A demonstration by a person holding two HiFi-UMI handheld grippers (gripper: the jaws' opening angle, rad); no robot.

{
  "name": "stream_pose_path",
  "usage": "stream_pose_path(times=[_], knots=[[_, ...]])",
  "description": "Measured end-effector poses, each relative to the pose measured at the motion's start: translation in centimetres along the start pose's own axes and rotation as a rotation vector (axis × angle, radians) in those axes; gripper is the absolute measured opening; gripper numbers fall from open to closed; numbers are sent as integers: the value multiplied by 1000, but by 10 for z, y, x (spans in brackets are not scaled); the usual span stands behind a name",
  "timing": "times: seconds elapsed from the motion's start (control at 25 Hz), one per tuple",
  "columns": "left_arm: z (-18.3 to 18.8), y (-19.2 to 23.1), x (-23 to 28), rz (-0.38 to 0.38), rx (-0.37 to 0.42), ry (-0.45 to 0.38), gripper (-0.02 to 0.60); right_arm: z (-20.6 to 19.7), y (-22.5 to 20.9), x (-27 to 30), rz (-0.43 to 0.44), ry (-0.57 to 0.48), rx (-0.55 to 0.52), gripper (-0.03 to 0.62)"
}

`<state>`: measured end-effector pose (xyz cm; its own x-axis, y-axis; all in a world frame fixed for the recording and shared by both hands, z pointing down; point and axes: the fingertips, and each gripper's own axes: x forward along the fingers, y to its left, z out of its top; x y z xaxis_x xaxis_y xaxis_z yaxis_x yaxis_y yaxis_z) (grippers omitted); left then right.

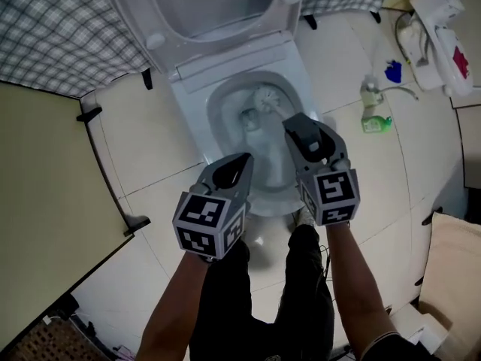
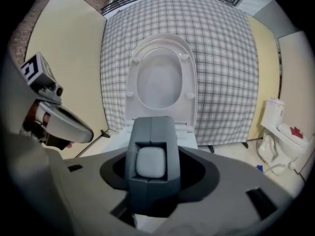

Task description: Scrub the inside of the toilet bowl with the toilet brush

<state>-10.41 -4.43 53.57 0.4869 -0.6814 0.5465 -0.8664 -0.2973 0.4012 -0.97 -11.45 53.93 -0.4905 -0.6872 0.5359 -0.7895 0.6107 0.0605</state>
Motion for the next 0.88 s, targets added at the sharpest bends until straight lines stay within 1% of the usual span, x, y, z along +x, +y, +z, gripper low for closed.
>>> stream_pose_path(times=[0.08, 0.2, 0.28, 0.36, 0.44, 0.64, 0.88], knots=[[-2, 0, 2, -27, 14, 13, 9, -5, -3, 11, -74, -20, 26, 222], [-5, 5, 6, -60, 39, 33, 9, 5, -5, 19, -180, -68, 53, 221], [-8, 11, 7, -70, 51, 49, 9, 10, -1, 19, -242, -80, 34, 219], [-11, 15, 6, -74, 60, 68, 9, 11, 1, 15, -291, -80, 2, 219], [-10, 17, 6, -83, 68, 76, 9, 11, -2, 9, -335, -74, -7, 219], [-8, 15, 7, -108, 66, 79, 9, 1, -10, -9, -410, -40, -7, 219], [-16, 8, 5, -129, 69, 89, 9, -15, -12, -36, -445, -12, 24, 218]])
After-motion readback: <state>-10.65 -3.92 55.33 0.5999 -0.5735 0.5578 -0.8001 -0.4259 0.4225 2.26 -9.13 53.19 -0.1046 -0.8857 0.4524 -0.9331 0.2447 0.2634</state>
